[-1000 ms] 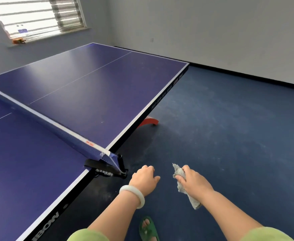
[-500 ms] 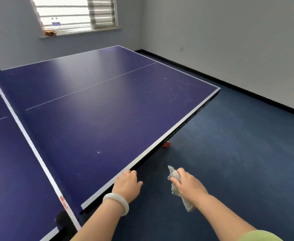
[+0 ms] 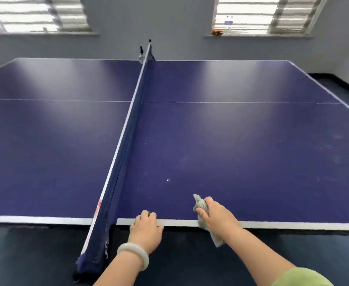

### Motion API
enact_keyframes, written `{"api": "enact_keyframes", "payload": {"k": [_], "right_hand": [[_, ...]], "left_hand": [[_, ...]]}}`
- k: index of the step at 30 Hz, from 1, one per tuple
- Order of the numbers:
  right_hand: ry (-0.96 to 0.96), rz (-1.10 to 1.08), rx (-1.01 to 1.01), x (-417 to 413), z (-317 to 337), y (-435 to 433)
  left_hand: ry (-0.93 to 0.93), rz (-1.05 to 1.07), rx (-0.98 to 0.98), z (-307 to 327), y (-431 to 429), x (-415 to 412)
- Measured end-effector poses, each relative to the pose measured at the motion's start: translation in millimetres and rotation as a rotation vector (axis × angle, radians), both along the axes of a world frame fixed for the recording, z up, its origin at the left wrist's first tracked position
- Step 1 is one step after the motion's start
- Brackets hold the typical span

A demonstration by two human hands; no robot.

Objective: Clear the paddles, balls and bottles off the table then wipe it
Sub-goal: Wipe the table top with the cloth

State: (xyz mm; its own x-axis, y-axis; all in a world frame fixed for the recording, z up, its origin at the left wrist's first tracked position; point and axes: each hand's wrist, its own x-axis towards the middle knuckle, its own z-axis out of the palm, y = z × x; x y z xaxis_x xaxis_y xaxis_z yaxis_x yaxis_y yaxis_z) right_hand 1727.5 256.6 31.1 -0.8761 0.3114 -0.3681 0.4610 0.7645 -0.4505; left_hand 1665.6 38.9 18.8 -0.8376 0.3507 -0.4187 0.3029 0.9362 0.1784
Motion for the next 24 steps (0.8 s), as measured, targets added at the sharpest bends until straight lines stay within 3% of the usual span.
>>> {"api": "enact_keyframes", "payload": {"k": [14, 20, 24], "right_hand": [[0.226, 0.515, 0.266, -142, -18, -69], [0.029, 0.592, 0.124, -136, -59, -84], [0.064, 0.547, -0.078, -133, -62, -68]], "left_hand": [[0.034, 0.398, 0.056, -12, -31, -50], [-0.014, 0.465, 0.068, -27, -37, -58], [0.019, 0.505, 0.125, -32, -33, -59]]}}
